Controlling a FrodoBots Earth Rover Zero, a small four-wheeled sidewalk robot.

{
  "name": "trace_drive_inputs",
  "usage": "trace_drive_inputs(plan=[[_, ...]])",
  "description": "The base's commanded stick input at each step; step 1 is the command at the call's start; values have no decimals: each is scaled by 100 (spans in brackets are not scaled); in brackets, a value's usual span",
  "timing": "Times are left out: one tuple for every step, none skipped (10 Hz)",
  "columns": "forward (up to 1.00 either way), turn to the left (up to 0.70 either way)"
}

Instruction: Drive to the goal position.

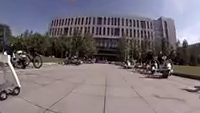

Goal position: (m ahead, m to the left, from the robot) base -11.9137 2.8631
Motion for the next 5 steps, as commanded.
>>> trace_drive_inputs(plan=[[70,8],[70,8],[70,8],[70,-6],[70,-6]])
